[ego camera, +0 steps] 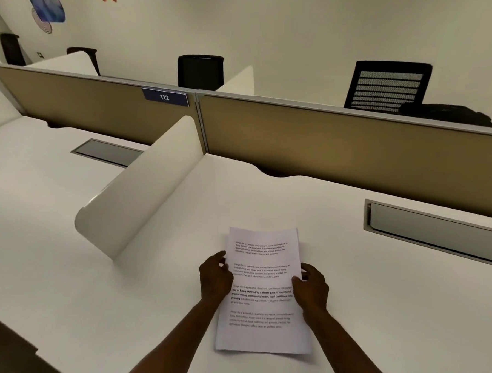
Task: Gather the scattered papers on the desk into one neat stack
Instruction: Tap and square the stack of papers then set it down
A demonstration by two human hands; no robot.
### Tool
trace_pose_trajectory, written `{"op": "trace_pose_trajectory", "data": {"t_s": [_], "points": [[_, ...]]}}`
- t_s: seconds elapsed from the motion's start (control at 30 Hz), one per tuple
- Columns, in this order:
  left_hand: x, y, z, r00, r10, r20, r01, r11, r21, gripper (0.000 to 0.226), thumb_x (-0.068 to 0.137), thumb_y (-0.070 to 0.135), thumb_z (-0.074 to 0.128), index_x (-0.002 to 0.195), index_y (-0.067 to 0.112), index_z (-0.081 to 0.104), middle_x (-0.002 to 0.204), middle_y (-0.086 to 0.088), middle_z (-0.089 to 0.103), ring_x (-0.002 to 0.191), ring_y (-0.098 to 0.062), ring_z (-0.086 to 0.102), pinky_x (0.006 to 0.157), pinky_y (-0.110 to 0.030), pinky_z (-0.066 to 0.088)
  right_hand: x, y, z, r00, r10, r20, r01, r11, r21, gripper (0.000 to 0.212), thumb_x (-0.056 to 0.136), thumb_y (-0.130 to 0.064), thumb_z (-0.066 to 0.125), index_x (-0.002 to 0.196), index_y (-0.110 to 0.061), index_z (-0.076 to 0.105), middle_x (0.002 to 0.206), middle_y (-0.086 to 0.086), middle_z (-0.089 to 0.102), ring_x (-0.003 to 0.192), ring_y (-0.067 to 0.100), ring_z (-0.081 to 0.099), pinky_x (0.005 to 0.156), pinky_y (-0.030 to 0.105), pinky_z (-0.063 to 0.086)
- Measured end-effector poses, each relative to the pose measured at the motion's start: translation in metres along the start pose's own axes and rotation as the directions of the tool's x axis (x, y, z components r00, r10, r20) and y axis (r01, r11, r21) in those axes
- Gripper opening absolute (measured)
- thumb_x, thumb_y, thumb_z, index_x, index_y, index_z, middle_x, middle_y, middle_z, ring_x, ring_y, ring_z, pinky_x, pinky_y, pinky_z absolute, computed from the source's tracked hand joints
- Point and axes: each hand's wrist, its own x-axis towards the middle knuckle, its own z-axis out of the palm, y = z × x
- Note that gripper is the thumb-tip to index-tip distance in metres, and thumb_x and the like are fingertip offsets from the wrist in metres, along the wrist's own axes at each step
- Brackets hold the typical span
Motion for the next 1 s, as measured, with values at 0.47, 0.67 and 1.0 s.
{"op": "trace_pose_trajectory", "data": {"t_s": [0.47, 0.67, 1.0], "points": [[0.156, -0.006, -0.068, 0.989, -0.091, 0.114, 0.099, 0.993, -0.066, 0.047, 0.085, -0.004, 0.054, 0.128, 0.012, 0.064, 0.119, -0.011, 0.067, 0.089, -0.012, 0.059, 0.060, -0.008, 0.042, 0.050, -0.073, 0.125, 0.978, 0.206, -0.028, -0.201, 0.972, 0.119, 0.034, 0.086, -0.002, 0.054, 0.108, -0.018, 0.073, 0.098, 0.005, 0.073, 0.086, 0.026, 0.069, 0.081, 0.042, 0.060], [0.231, 0.014, -0.083, 0.994, -0.084, 0.064, 0.090, 0.992, -0.092, 0.042, 0.084, -0.004, 0.058, 0.124, 0.006, 0.064, 0.122, -0.014, 0.066, 0.102, -0.020, 0.063, 0.082, -0.018, 0.045, 0.100, -0.118, 0.173, 0.968, 0.252, 0.012, -0.248, 0.943, 0.222, 0.030, 0.086, 0.000, 0.057, 0.108, -0.011, 0.074, 0.100, 0.013, 0.073, 0.089, 0.034, 0.069, 0.082, 0.050, 0.060], [0.331, 0.040, -0.084, 0.996, -0.052, 0.066, 0.060, 0.991, -0.117, 0.037, 0.086, -0.003, 0.059, 0.122, 0.000, 0.065, 0.123, -0.019, 0.068, 0.110, -0.031, 0.065, 0.084, -0.022, 0.045, 0.169, -0.171, 0.232, 0.961, 0.252, 0.113, -0.274, 0.919, 0.282, 0.011, 0.086, 0.002, 0.057, 0.076, -0.002, 0.059, 0.082, 0.019, 0.064, 0.074, 0.030, 0.056, 0.069, 0.037, 0.044]]}}
